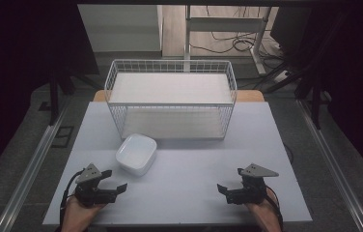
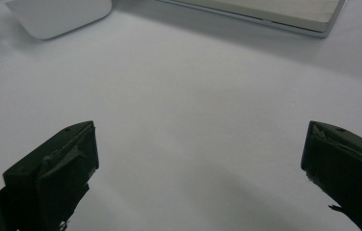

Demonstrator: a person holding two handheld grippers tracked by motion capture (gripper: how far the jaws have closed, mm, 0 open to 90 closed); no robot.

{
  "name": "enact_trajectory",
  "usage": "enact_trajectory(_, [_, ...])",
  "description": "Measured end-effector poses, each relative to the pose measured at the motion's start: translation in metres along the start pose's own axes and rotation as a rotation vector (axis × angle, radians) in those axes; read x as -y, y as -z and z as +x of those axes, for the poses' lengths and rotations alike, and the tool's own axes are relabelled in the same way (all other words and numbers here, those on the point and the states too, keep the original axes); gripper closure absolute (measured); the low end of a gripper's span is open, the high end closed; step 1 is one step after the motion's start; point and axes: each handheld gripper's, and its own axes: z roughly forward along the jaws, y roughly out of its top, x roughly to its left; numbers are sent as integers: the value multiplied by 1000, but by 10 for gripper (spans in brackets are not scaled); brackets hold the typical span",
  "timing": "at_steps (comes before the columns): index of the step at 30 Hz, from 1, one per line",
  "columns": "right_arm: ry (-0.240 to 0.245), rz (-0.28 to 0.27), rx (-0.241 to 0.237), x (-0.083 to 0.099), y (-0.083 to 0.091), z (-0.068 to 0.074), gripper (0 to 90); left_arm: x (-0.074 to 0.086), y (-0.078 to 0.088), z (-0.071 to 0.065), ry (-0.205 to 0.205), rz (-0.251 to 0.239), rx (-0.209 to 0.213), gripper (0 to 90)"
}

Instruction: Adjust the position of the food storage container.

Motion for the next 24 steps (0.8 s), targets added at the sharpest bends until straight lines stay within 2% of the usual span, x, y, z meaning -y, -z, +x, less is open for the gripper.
enact_trajectory(1, [4, 0, 18, -1, -1, 0, 0, -1, 0, 1, 3, -1, -7, 252])
enact_trajectory(5, [4, -10, 35, -2, -2, 1, 0, -4, 4, 11, 42, -14, -32, 404])
enact_trajectory(7, [11, -21, 51, -3, -3, 3, 0, -5, 5, 14, 55, -18, -38, 507])
enact_trajectory(8, [10, -24, 56, -3, -3, 3, 0, -7, 6, 21, 71, -23, -63, 554])
enact_trajectory(9, [9, -23, 61, -4, -4, 4, 0, -7, 6, 21, 71, -23, -63, 590])
enact_trajectory(11, [8, -25, 72, -4, -5, 4, 0, -12, 5, 33, 84, -36, -99, 675])
enact_trajectory(13, [7, -22, 74, -5, -5, 4, 0, -14, 5, 37, 88, -40, -110, 777])
enact_trajectory(14, [-1, -19, 79, -5, -6, 3, 0, -19, 3, 46, 87, -46, -131, 836])
enact_trajectory(15, [-5, -19, 77, -5, -6, 3, 0, -19, 3, 46, 87, -46, -131, 872])
enact_trajectory(16, [-12, -20, 79, -5, -6, 2, 0, -23, 0, 53, 87, -51, -152, 899])
enact_trajectory(17, [-16, -20, 78, -6, -6, 2, 0, -26, -2, 58, 90, -54, -155, 900])
enact_trajectory(24, [-30, -22, 60, -8, -5, 1, 0, -37, -14, 74, 109, -61, -164, 900])
